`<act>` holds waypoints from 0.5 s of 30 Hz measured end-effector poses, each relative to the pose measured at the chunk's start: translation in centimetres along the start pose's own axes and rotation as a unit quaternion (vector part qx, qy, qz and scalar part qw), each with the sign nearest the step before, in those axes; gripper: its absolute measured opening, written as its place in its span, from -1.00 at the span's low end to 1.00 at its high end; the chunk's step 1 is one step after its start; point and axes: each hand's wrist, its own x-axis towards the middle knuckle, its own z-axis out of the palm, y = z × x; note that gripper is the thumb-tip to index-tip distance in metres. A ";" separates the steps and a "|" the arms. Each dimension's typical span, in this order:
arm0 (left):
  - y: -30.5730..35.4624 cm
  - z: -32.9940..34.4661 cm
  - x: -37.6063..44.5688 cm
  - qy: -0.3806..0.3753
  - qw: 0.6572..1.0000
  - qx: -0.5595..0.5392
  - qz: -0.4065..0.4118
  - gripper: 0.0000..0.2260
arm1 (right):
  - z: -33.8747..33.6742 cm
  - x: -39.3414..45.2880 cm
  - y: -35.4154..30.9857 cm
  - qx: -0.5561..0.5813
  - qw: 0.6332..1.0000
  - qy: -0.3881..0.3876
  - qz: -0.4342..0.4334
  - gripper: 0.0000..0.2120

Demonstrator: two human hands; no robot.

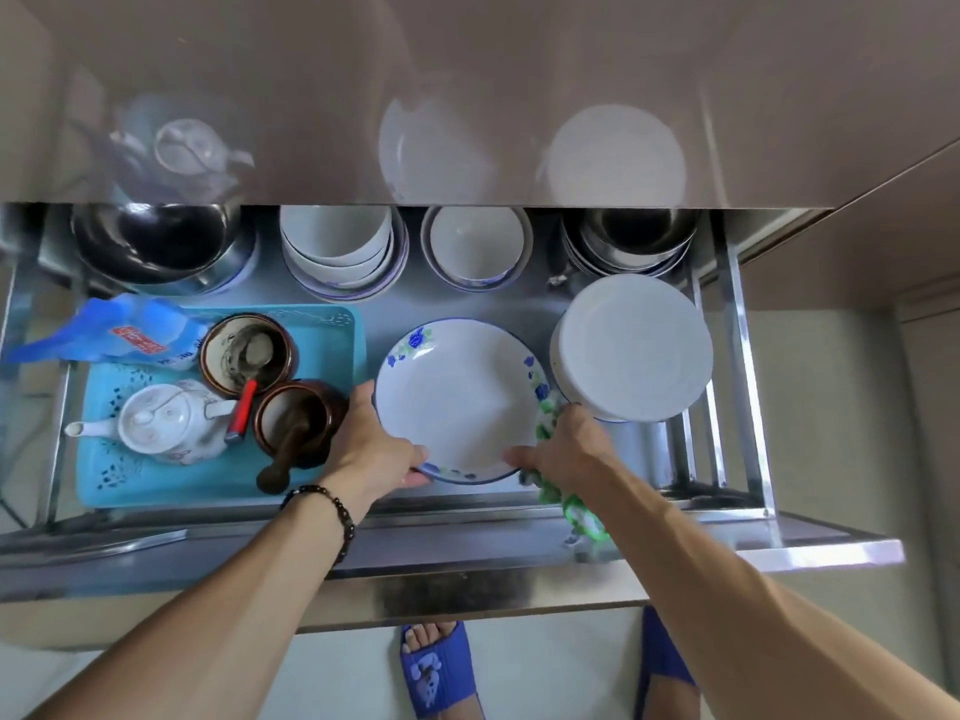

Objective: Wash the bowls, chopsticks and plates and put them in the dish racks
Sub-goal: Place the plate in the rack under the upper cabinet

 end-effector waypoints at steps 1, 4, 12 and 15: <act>-0.2 0.3 0.3 0.003 1.000 -0.005 0.000 -0.23 | 0.3 0.7 0.4 0.002 1.000 0.007 -0.001 -0.35; -0.6 0.9 1.2 0.008 1.000 -0.014 -0.003 -0.26 | 0.5 1.5 1.0 -0.001 1.000 0.022 -0.002 -0.33; -2.2 1.8 2.3 0.040 0.999 0.025 -0.002 -0.29 | 0.3 1.3 1.3 -0.025 0.999 0.022 -0.009 -0.45; -2.2 2.1 2.3 0.042 0.999 0.033 -0.011 -0.24 | -0.5 0.4 1.2 -0.095 0.994 0.034 -0.029 -0.54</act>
